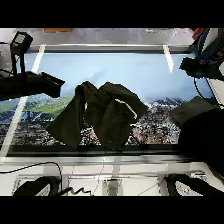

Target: Fold the clothes and pants, and hang the long-sleeved shirts on hangers.

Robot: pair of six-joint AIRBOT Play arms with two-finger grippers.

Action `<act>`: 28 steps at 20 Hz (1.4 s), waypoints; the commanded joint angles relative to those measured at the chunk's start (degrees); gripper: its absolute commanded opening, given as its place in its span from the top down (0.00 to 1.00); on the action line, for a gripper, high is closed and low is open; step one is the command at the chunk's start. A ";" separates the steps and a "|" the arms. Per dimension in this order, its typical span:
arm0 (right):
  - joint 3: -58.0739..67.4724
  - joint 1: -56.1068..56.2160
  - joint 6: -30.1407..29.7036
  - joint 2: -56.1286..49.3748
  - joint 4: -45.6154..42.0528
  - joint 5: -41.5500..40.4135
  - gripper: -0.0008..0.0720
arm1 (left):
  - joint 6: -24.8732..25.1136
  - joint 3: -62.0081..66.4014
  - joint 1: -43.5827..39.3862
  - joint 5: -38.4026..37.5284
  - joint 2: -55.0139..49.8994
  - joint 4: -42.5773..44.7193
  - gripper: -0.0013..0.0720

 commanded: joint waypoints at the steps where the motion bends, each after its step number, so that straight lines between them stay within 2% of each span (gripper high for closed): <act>1: 0.07 -0.04 0.00 0.04 0.02 0.02 0.94 | 0.00 -0.02 0.04 0.02 0.04 0.02 0.96; 11: 0.07 -0.04 0.02 0.04 0.04 -0.24 0.94 | 0.00 -0.02 0.04 0.02 0.04 0.00 0.96; 15: 0.07 -0.04 -0.09 0.04 -0.26 -7.67 0.94 | 0.00 -0.02 0.07 0.02 0.04 0.02 0.96; 18: 0.07 -0.04 -0.22 -0.02 -1.49 -8.28 0.94 | 0.00 -0.02 0.04 0.02 0.04 0.00 0.96; 19: 0.04 -0.04 -1.27 -0.02 -1.68 -7.30 0.94 | 0.00 -0.02 0.04 0.02 0.04 0.00 0.96; 21: -0.26 0.13 -7.32 -0.02 -1.29 -1.66 0.94 | 0.00 -0.02 0.04 0.02 0.04 0.02 0.96; 24: -3.72 0.13 -8.68 0.44 -1.68 6.05 0.94 | 0.00 -0.02 0.04 0.02 0.04 0.00 0.96; 27: -13.99 0.13 -12.66 3.45 0.17 12.11 0.94 | 0.00 -0.02 0.07 0.02 0.04 0.02 0.96; 28: -18.03 0.13 -16.92 4.94 3.58 12.98 0.94 | 0.00 -0.02 0.07 0.02 0.04 0.00 0.96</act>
